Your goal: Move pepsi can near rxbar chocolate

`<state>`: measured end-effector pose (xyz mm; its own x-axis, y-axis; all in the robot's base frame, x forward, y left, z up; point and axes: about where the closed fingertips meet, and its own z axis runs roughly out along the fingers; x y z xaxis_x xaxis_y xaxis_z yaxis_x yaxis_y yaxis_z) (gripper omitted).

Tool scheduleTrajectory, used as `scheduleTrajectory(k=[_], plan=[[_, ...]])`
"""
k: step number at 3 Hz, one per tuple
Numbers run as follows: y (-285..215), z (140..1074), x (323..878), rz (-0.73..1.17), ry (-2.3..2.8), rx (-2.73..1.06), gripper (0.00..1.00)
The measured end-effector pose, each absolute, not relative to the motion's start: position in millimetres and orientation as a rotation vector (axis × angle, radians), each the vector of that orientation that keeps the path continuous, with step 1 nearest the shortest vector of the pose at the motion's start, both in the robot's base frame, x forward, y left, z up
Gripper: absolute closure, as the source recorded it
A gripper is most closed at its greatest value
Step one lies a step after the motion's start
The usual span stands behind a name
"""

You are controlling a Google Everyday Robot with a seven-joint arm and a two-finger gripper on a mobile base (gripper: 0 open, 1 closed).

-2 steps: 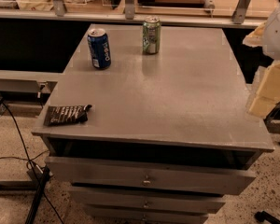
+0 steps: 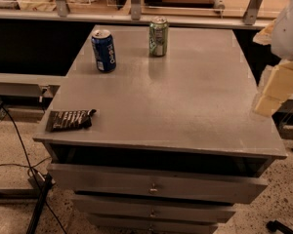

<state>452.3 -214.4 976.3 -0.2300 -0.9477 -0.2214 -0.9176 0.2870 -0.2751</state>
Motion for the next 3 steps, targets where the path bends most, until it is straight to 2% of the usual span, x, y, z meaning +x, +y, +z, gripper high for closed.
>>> scheduleTrajectory(k=[1, 2, 3], plan=[[-179.6, 974.0, 522.4, -0.106, 2.101, -1.632, 0.00], [-123.0, 974.8, 599.1, -0.031, 1.966, -1.537, 0.00], [-123.2, 974.7, 598.0, -0.031, 1.967, -1.540, 0.00]])
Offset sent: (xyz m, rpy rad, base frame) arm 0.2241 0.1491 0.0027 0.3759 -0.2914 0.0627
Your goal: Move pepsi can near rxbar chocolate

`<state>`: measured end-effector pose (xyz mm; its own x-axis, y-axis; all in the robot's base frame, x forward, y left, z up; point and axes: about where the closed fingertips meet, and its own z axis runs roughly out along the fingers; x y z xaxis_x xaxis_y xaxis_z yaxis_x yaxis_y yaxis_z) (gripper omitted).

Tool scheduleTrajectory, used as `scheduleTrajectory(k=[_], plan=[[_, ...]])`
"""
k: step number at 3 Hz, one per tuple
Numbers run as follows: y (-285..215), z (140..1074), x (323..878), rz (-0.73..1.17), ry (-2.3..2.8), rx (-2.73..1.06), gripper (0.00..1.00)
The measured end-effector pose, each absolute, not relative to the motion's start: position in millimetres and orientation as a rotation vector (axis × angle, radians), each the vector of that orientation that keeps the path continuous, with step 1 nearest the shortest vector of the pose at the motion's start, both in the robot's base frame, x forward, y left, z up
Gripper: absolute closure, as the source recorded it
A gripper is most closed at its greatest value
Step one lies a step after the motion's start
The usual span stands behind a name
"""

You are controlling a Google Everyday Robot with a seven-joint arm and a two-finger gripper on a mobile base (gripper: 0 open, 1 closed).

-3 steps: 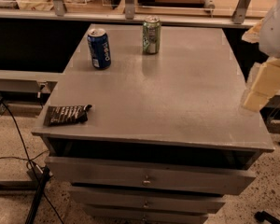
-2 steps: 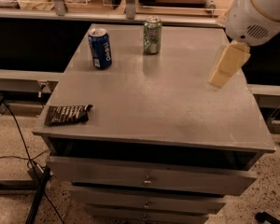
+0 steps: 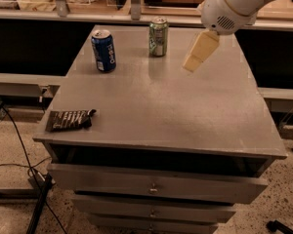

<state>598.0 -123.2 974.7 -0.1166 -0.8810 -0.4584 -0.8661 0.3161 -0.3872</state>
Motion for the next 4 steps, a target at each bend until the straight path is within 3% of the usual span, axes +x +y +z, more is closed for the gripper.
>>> scheduleTrajectory(k=[4], plan=[[-62.6, 932.5, 629.7, 0.336, 1.678, -1.185, 0.00]])
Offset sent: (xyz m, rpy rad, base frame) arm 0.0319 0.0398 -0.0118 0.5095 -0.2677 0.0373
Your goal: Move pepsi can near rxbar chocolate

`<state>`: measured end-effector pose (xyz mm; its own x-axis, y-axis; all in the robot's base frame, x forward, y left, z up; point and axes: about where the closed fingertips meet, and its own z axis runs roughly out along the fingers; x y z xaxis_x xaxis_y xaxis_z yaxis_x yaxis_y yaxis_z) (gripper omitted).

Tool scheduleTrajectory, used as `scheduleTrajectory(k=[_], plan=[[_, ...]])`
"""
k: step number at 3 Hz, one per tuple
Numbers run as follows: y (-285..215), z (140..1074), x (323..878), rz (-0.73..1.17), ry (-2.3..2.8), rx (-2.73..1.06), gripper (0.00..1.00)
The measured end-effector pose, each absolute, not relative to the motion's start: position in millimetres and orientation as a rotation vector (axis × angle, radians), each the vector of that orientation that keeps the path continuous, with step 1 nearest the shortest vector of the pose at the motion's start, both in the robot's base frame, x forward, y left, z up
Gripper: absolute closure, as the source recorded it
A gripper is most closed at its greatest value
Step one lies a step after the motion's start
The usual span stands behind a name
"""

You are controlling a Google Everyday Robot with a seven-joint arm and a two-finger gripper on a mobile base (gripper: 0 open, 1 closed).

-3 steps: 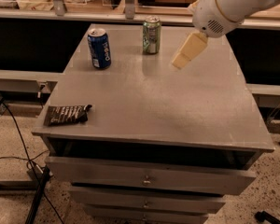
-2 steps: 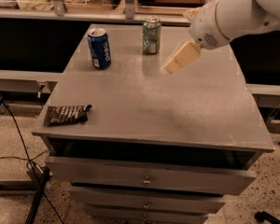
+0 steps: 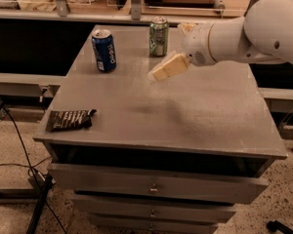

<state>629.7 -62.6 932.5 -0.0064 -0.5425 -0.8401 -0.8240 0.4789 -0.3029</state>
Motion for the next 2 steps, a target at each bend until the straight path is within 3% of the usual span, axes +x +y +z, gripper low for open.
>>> scheduleTrajectory(k=[2], plan=[[-31.8, 917.8, 647.9, 0.484, 1.699, -1.072, 0.00]])
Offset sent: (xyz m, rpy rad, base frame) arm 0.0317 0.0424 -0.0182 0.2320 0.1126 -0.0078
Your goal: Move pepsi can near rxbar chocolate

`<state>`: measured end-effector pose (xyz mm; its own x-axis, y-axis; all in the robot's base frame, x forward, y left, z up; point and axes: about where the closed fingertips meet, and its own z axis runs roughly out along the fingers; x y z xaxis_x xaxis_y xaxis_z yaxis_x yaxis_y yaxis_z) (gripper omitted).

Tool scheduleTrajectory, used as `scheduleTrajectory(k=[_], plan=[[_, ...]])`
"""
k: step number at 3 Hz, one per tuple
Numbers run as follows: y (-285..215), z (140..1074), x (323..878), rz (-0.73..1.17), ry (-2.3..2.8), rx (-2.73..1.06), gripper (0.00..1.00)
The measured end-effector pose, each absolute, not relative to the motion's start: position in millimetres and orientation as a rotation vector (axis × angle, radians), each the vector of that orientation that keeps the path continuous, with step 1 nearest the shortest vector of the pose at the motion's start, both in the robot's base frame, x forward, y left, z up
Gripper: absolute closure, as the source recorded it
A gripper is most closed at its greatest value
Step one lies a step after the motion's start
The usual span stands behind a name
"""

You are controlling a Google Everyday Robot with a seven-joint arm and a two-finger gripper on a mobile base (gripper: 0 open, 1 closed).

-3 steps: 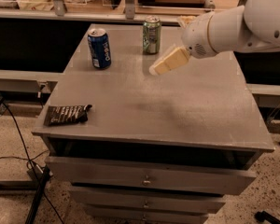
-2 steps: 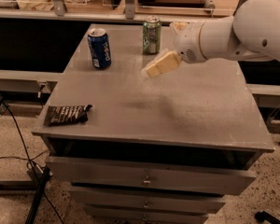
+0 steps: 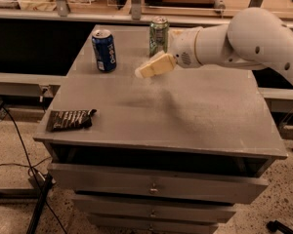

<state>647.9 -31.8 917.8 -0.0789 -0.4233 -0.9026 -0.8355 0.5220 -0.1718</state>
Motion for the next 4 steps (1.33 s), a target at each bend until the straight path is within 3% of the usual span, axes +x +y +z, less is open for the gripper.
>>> scheduleTrajectory(k=[4], plan=[[79.9, 911.1, 679.2, 0.754, 1.489, -1.236, 0.00]])
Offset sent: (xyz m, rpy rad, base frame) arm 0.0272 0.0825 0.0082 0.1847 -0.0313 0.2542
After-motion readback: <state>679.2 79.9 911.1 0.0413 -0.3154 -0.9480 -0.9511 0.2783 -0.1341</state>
